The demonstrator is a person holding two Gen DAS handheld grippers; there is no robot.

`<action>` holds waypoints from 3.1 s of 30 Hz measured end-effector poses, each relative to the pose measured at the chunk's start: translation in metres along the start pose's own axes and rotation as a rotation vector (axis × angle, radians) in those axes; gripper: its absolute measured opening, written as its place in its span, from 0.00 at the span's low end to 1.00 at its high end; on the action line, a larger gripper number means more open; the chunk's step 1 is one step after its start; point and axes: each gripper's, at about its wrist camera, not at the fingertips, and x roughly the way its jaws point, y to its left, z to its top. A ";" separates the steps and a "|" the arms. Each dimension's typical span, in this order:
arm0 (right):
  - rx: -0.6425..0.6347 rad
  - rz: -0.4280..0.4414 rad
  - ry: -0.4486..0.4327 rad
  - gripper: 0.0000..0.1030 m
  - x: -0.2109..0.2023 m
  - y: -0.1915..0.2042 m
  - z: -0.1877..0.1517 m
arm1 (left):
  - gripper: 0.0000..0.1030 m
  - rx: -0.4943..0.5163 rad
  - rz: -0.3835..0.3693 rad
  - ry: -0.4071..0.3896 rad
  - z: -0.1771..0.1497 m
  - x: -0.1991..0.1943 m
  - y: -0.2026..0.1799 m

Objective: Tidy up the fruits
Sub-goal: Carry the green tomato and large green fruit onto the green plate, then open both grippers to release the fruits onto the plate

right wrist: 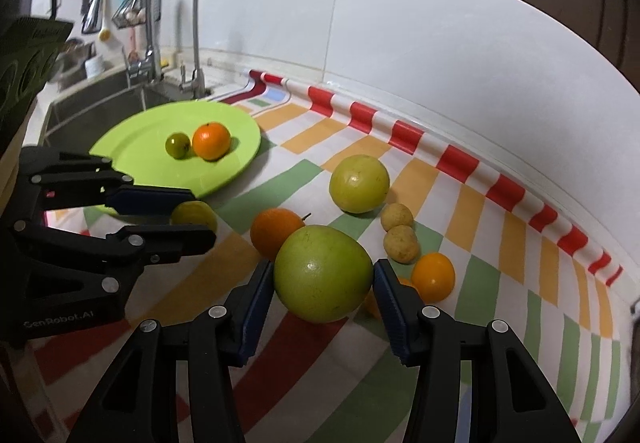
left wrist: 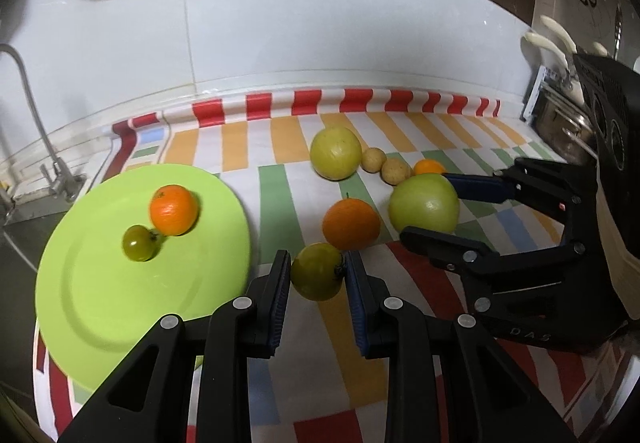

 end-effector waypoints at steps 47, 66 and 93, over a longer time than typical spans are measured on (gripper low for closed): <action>0.132 0.064 -0.130 0.50 -0.040 0.113 0.058 | 0.27 -0.074 0.150 -0.130 -0.015 -0.112 0.116; 0.164 0.059 0.009 0.50 0.043 0.146 0.078 | 0.27 -0.068 0.092 -0.017 -0.018 -0.047 0.181; 0.248 -0.044 -0.062 0.68 -0.010 0.131 0.067 | 0.58 -0.088 0.139 -0.103 -0.021 -0.097 0.159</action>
